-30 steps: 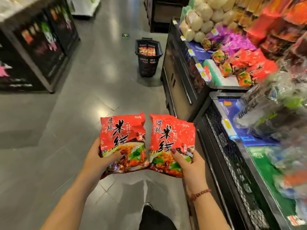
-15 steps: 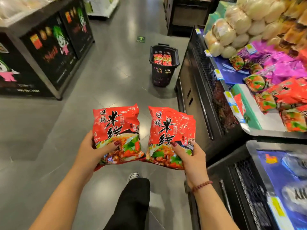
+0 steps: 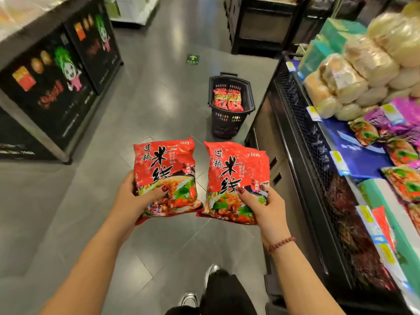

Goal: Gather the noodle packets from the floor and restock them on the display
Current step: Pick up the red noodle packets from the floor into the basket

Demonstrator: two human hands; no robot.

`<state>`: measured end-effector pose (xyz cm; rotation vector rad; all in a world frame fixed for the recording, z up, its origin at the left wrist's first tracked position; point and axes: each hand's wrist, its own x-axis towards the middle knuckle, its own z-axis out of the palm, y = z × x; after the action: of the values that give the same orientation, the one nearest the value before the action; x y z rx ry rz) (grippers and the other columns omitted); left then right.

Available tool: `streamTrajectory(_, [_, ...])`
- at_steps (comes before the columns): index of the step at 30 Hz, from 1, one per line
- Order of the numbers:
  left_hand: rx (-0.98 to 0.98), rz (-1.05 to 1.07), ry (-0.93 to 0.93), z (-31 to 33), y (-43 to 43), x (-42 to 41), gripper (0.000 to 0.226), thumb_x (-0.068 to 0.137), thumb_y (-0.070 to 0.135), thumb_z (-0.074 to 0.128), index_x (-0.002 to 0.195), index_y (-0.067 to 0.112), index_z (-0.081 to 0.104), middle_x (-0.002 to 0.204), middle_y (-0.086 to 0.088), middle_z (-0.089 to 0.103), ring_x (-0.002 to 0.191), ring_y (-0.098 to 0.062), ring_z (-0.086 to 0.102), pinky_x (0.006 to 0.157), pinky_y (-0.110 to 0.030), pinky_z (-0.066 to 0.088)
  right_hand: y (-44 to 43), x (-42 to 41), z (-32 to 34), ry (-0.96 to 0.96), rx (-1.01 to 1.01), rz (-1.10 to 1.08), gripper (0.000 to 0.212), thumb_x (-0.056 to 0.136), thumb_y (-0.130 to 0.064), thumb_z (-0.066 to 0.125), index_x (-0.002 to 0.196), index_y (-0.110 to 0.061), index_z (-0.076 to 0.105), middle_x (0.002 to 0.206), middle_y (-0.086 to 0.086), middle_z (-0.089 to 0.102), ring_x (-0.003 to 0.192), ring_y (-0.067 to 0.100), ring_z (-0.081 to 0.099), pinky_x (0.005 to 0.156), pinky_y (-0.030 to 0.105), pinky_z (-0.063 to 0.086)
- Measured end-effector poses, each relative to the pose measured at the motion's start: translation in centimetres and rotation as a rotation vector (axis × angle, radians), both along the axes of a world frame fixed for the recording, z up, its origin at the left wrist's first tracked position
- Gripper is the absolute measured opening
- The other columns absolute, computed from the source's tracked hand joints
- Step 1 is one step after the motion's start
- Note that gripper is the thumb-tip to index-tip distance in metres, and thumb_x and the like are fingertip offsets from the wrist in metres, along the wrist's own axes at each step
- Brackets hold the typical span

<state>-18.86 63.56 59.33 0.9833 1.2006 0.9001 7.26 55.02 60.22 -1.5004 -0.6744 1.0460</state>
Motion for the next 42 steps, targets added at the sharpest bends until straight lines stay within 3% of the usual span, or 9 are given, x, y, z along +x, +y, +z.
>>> streamTrajectory(5, [-0.002, 0.023, 0.025, -1.3, 9.2, 3.8, 0.070, 0.053, 0.020, 0.088, 0.112, 0.034, 0.055, 0.106, 0.000, 0.071, 0.094, -0.024, 0.071, 0.075, -0.043, 0.058, 10.5, 3.5, -1.4, 0.014, -0.009, 0.028, 0.031, 0.076, -0.020, 0.078, 0.104, -0.021, 0.064, 0.098, -0.001, 0.074, 0.091, 0.018, 0.071, 0.076, 0.036, 0.057])
streamTrajectory(10, [-0.005, 0.016, 0.044, -1.6, 20.3, 8.6, 0.080, 0.042, 0.038, 0.088, 0.115, 0.033, 0.056, 0.106, 0.001, 0.073, 0.092, -0.024, 0.072, 0.076, -0.045, 0.059, 22.1, 8.4, -2.0, 0.024, 0.007, 0.033, 0.029, 0.076, -0.017, 0.078, 0.102, -0.019, 0.065, 0.095, 0.001, 0.075, 0.089, 0.020, 0.072, 0.074, 0.035, 0.058])
streamTrajectory(14, [-0.007, 0.004, 0.080, -1.0, 28.7, 12.3, 0.080, 0.043, 0.042, 0.088, 0.115, 0.035, 0.056, 0.107, 0.001, 0.073, 0.093, -0.024, 0.072, 0.080, -0.049, 0.058, 30.5, 12.2, -1.4, 0.017, 0.005, 0.031, 0.020, 0.079, -0.010, 0.076, 0.095, -0.017, 0.067, 0.090, 0.004, 0.075, 0.086, 0.024, 0.072, 0.073, 0.036, 0.060])
streamTrajectory(21, [-0.045, -0.044, 0.095, -1.4, 41.6, 17.1, 0.084, 0.045, 0.039, 0.088, 0.122, 0.031, 0.055, 0.111, -0.001, 0.071, 0.097, -0.026, 0.071, 0.083, -0.054, 0.056, 42.9, 17.3, -1.8, 0.044, -0.013, -0.002, 0.027, 0.076, -0.011, 0.079, 0.101, -0.013, 0.068, 0.093, 0.005, 0.075, 0.087, 0.022, 0.072, 0.074, 0.037, 0.059])
streamTrajectory(33, [-0.070, -0.181, 0.129, -4.4, 68.8, 24.5, 0.070, 0.058, 0.031, 0.087, 0.118, 0.036, 0.051, 0.112, 0.004, 0.068, 0.097, -0.020, 0.070, 0.083, -0.045, 0.058, 66.9, 23.3, -5.1, 0.015, -0.116, -0.095, 0.036, 0.072, -0.026, 0.081, 0.105, -0.022, 0.066, 0.101, 0.000, 0.074, 0.097, 0.021, 0.070, 0.088, 0.048, 0.055])
streamTrajectory(38, [-0.098, -0.217, 0.159, -6.3, 76.7, 27.8, 0.065, 0.071, 0.019, 0.083, 0.124, 0.032, 0.048, 0.114, 0.003, 0.066, 0.100, -0.022, 0.068, 0.084, -0.047, 0.057, 73.4, 25.6, -5.9, 0.013, -0.179, -0.115, 0.029, 0.079, -0.018, 0.077, 0.105, -0.020, 0.066, 0.100, 0.001, 0.074, 0.094, 0.021, 0.071, 0.084, 0.043, 0.057])
streamTrajectory(42, [-0.130, -0.221, 0.157, -8.4, 80.6, 30.9, 0.067, 0.072, 0.016, 0.081, 0.129, 0.024, 0.047, 0.114, 0.001, 0.067, 0.098, -0.021, 0.069, 0.080, -0.041, 0.058, 77.8, 28.3, -7.2, 0.028, -0.239, -0.136, 0.026, 0.081, -0.016, 0.074, 0.104, -0.019, 0.064, 0.097, 0.000, 0.074, 0.088, 0.016, 0.072, 0.075, 0.035, 0.059])
